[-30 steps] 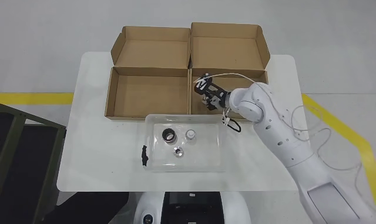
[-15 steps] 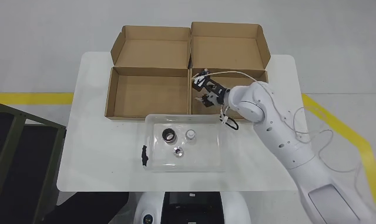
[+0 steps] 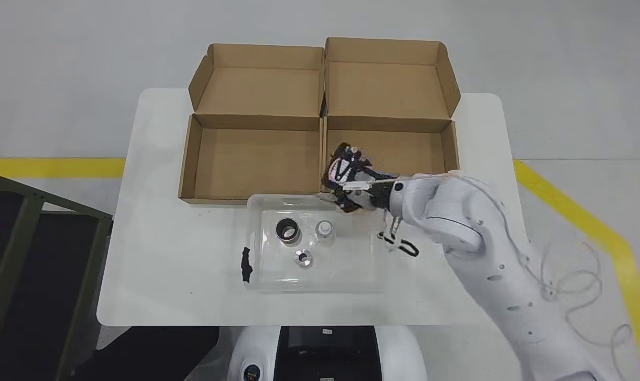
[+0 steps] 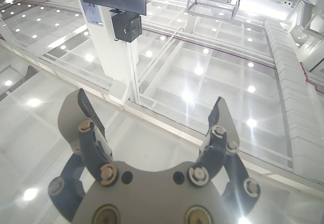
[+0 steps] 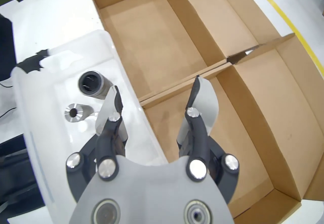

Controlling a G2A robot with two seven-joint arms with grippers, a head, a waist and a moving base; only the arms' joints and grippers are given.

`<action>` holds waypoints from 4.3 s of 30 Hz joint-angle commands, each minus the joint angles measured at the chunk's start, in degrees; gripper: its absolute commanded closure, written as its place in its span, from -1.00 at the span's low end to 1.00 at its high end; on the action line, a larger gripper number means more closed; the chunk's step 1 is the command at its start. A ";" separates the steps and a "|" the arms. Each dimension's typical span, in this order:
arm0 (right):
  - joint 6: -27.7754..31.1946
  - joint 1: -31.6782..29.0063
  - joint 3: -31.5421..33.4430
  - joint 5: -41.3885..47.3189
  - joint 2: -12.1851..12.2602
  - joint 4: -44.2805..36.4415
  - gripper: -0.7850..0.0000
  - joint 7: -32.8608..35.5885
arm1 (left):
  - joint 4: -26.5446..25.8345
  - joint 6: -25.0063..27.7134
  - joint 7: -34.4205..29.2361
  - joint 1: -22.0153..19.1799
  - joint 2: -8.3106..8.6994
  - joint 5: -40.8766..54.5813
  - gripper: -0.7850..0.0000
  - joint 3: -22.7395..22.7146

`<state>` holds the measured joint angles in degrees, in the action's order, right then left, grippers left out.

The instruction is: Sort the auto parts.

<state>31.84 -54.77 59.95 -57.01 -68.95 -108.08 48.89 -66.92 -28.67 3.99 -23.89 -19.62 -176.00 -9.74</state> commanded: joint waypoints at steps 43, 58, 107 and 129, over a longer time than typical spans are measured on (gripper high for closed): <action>6.26 -10.33 -3.48 -9.59 2.61 -0.03 -0.31 -4.99 | 0.00 0.00 0.00 0.00 0.00 0.00 -1.00 0.00; 6.44 -7.98 -5.29 -11.80 2.41 4.99 0.05 -8.99 | 0.00 0.00 0.00 0.00 0.00 0.00 -1.00 0.00; 3.24 -11.08 4.26 0.40 3.21 -5.11 1.00 -32.19 | 0.00 0.00 0.00 0.00 0.00 0.00 -1.00 0.00; 3.08 -13.62 11.58 1.19 3.59 -10.26 1.00 -43.92 | 0.00 0.00 0.00 0.00 0.00 0.00 -1.00 0.00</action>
<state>34.72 -68.40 71.53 -55.85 -65.35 -118.45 5.13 -66.92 -28.67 3.99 -23.89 -19.62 -176.00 -9.74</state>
